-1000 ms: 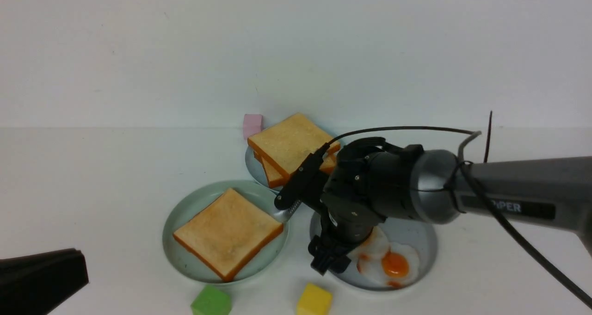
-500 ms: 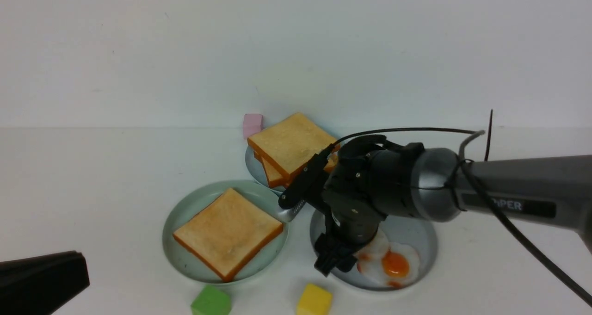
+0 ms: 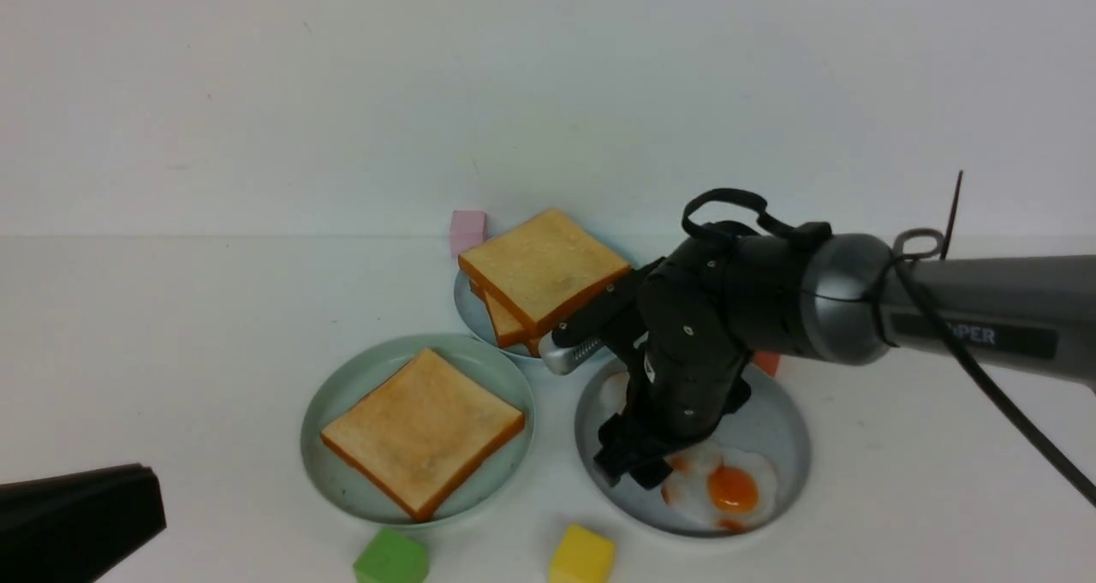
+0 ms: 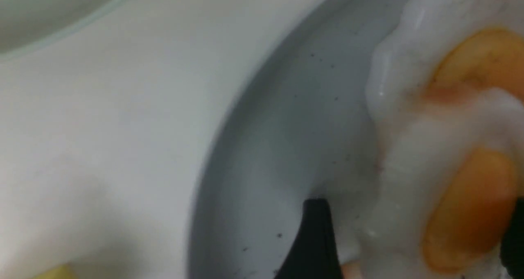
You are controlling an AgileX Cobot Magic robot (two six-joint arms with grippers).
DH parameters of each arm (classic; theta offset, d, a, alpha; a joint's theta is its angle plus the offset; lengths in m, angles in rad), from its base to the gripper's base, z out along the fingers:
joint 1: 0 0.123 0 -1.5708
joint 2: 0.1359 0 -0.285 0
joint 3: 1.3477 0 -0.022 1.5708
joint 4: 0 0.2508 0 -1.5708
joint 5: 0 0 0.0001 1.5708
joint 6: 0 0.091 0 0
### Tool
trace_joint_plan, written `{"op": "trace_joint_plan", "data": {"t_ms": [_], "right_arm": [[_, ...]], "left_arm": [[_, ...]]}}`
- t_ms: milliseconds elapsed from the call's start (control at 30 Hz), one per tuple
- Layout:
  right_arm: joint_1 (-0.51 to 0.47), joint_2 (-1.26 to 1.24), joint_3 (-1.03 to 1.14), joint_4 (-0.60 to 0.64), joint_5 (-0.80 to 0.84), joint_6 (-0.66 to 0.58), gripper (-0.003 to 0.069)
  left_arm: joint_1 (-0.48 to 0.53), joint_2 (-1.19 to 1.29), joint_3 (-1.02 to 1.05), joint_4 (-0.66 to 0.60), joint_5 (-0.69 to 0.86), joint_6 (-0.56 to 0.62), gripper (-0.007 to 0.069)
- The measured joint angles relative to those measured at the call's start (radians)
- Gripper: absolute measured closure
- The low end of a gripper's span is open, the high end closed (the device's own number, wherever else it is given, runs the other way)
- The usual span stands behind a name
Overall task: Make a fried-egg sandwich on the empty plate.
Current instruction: Use the right arm to grab a fried egg
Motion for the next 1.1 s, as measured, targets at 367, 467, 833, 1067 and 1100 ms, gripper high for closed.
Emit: {"op": "trace_joint_plan", "data": {"t_ms": [367, 467, 833, 1067, 1100], "right_arm": [[-0.002, 0.010, -0.011, 0.010, 0.005, -0.027, 0.0097], [-0.002, 0.011, -0.011, -0.001, 0.006, -0.027, 0.0144], [-0.001, 0.003, -0.012, -0.066, 0.062, -0.027, 0.0188], [-0.001, -0.068, -0.009, -0.102, 0.111, -0.028, 0.0506], [-0.001, -0.071, -0.009, -0.105, 0.111, -0.028, 0.0524]], "left_arm": [[0.000, 0.000, 0.000, 0.000, 0.000, 0.000, 0.0637], [0.000, 0.000, 0.000, 0.000, 0.000, 0.000, 0.0637], [0.000, 0.000, 0.000, 0.000, 0.000, 0.000, 0.0634], [0.000, 0.000, 0.000, 0.000, 0.000, 0.000, 0.0629], [0.000, 0.000, 0.000, 0.000, 0.000, 0.000, 0.0628]]}}
